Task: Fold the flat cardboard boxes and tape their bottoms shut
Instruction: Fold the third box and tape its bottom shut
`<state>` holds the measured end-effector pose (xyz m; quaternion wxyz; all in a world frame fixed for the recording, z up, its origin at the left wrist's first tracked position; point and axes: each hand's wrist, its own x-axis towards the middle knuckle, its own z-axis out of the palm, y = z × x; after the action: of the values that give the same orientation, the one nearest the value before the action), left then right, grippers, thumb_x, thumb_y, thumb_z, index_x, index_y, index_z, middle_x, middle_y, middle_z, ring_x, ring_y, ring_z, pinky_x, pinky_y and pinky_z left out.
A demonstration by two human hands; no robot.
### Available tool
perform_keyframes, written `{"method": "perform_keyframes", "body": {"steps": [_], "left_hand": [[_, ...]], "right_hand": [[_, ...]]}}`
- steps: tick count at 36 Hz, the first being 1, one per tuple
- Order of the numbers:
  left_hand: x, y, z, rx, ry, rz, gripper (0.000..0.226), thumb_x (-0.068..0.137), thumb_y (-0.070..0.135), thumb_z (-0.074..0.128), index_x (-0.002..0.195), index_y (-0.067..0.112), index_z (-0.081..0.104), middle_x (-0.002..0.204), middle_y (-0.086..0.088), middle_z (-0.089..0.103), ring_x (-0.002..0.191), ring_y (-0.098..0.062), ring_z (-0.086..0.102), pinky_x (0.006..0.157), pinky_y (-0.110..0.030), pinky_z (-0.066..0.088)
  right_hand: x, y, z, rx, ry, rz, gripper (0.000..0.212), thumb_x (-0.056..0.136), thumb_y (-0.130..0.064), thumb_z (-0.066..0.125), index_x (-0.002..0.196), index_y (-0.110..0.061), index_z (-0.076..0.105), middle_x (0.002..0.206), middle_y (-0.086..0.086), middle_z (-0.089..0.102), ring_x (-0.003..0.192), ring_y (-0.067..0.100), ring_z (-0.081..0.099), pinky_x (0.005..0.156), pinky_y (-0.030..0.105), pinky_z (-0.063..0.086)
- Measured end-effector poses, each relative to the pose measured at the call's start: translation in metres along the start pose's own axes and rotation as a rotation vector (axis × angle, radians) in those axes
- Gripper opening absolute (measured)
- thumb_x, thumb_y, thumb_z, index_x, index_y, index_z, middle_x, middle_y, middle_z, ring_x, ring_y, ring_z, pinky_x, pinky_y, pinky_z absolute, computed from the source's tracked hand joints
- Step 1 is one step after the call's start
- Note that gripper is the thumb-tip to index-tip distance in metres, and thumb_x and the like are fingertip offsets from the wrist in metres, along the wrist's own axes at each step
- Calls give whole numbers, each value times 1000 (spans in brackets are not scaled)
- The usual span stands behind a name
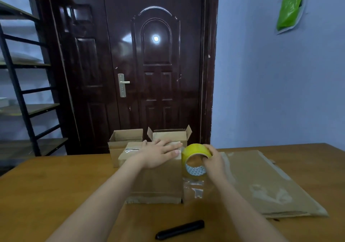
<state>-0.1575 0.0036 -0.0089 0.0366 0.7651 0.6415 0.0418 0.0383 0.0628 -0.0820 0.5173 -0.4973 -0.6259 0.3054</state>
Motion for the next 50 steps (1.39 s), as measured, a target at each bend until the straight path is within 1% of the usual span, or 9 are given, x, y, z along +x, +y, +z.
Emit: {"method": "perform_keyframes", "body": {"steps": [6,10,14,23,31,38,44,47,50], "left_hand": [[1,0,-1,-5,-18,1,45,96,61,15,141,59,13,159,11,11,146,-21,8,114,-57,0],[1,-2,0,-10,-21,6,47,96,61,16,142,58,15,159,11,11,146,-20,8,113,-57,0],[1,-2,1,-8,-16,7,46,95,62,17,141,59,15,159,11,11,147,-19,7,113,-57,0],[1,-2,2,-4,-16,3,46,95,62,15,141,60,14,159,12,12,147,-18,8,114,-57,2],[-1,0,2,15,-6,2,45,96,60,14,141,60,13,159,8,14,146,-21,10,114,-58,3],[5,6,-9,4,-83,-20,40,98,56,14,136,63,23,152,-5,25,139,-30,27,111,-60,13],[12,15,0,-27,-20,28,35,99,43,22,124,45,46,122,-3,41,118,-24,42,112,-60,3],[13,16,7,-51,33,89,49,86,47,14,121,39,48,129,-1,39,124,-20,38,111,-58,-2],[16,13,10,-60,46,151,61,78,54,10,121,35,49,138,5,36,127,-17,36,111,-52,12]], "right_hand": [[-8,11,6,106,24,-42,29,93,0,50,117,-16,56,103,-1,59,99,19,56,81,29,47],[-5,11,-6,-145,-124,-163,29,94,-2,50,113,-23,51,93,-6,57,85,6,55,75,22,48],[-2,17,-10,-434,-165,-205,44,92,-3,48,131,-24,46,112,3,59,104,23,57,85,38,50],[-13,8,-6,-1038,-154,-371,53,92,-3,47,140,-22,36,131,9,50,118,30,49,97,36,38],[-18,33,-8,-638,-254,-114,56,90,-7,50,139,-28,35,124,7,54,104,28,56,81,41,51],[-27,37,-3,-261,-253,6,70,88,0,55,145,-31,30,141,6,44,121,22,48,87,30,47],[-33,43,0,-116,-171,85,68,90,-7,56,148,-26,26,147,5,37,134,22,35,101,29,34],[-47,50,-3,-91,-91,87,67,91,-16,58,149,-24,25,147,4,33,137,21,31,105,30,31],[-64,59,-9,-52,71,98,55,92,-19,57,143,-22,37,145,1,34,136,19,31,109,34,28]]}}
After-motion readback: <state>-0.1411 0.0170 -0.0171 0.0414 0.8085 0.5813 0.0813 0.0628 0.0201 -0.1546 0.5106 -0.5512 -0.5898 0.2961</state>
